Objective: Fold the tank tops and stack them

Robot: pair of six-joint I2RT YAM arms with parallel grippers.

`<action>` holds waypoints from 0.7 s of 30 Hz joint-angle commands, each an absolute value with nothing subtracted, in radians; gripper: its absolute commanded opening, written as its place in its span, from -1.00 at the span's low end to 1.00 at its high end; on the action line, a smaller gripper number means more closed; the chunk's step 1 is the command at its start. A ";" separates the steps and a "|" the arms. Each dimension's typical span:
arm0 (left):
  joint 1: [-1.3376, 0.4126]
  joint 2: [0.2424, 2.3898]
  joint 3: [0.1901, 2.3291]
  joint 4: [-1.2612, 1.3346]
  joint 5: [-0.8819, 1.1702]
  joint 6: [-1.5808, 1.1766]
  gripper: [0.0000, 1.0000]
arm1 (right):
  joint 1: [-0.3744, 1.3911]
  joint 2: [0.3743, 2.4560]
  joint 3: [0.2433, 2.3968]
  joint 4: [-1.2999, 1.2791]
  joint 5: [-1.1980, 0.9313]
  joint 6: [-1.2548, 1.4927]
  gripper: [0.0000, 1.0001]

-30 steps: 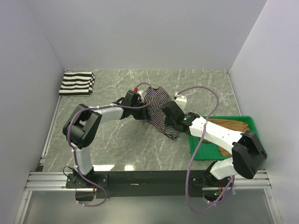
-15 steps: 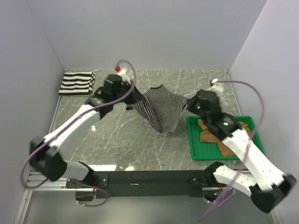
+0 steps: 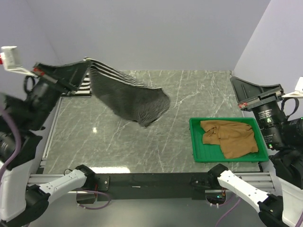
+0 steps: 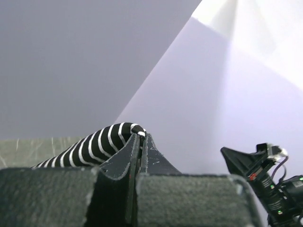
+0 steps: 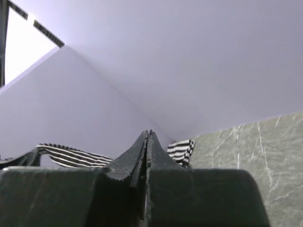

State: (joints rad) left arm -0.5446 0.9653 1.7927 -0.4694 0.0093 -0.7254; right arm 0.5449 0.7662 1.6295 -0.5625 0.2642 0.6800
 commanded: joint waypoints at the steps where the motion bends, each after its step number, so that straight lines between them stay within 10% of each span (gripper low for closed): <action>1: -0.546 0.986 1.783 -0.543 -0.031 -0.715 -0.99 | 0.541 0.845 1.579 -0.635 0.132 0.672 -1.00; 14: -0.548 1.097 1.413 -0.341 0.130 -0.770 -0.99 | 0.609 0.824 0.891 -0.328 -0.002 0.769 -0.90; 21: -0.548 1.164 1.335 -0.271 0.114 -0.776 -0.99 | 0.799 0.932 0.713 -0.196 0.112 0.834 -0.51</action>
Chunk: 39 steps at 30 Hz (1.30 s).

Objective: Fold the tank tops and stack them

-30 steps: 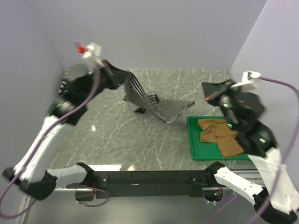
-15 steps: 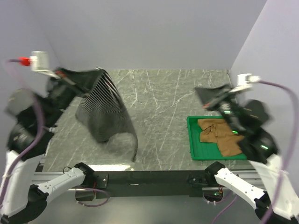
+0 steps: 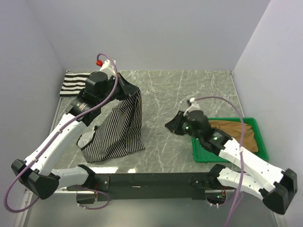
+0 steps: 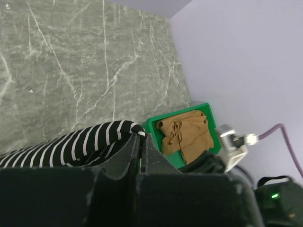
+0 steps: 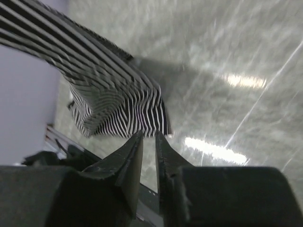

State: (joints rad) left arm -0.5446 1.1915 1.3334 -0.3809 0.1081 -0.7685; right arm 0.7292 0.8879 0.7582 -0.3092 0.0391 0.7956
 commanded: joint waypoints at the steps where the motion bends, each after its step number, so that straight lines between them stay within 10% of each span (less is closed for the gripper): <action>1: -0.548 1.167 1.333 -0.279 0.107 -0.773 -0.99 | 0.823 0.974 0.710 -0.195 0.136 0.842 -0.50; 16: -0.503 1.129 1.238 -0.351 -0.108 -0.758 -0.99 | 1.178 1.422 0.768 0.121 0.213 1.281 -0.33; 39: -0.411 1.101 1.192 -0.328 -0.009 -0.733 -0.99 | 1.201 1.692 0.815 0.233 0.225 1.575 -0.22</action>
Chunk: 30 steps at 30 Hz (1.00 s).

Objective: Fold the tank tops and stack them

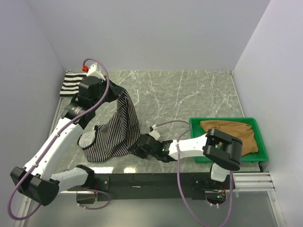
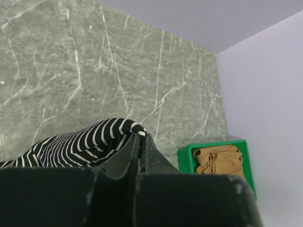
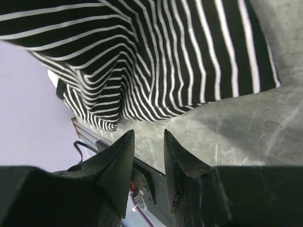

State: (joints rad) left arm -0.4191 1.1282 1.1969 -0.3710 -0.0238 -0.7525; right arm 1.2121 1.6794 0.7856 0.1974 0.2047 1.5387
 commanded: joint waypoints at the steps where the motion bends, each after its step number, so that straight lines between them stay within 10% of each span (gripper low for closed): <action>1: -0.411 1.101 1.189 -0.325 -0.009 -0.732 -0.99 | 1.200 1.695 0.816 0.230 0.225 1.578 -0.22; 30: -0.396 1.101 1.177 -0.316 0.021 -0.724 -0.99 | 1.146 1.715 0.790 0.244 0.206 1.574 -0.25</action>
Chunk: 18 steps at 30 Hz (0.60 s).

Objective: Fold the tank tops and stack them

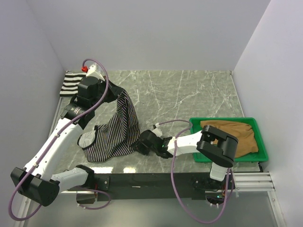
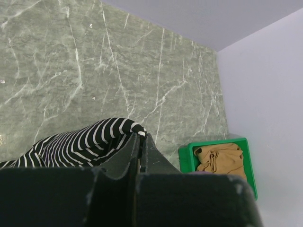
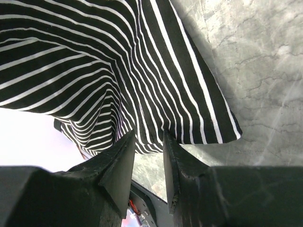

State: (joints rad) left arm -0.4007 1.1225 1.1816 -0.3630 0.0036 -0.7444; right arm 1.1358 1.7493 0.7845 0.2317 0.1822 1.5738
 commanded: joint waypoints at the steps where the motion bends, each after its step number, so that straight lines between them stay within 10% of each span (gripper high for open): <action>1: -0.393 1.100 1.175 -0.318 0.023 -0.726 -0.99 | 1.153 1.712 0.795 0.239 0.209 1.572 -0.25; 18: -0.385 1.104 1.164 -0.310 0.029 -0.724 -0.99 | 1.166 1.718 0.782 0.238 0.201 1.591 -0.27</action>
State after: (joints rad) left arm -0.3908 1.1229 1.1652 -0.3561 0.0116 -0.7444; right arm 1.1606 1.7489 0.7780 0.2314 0.1783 1.5784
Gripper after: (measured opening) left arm 0.024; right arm 0.369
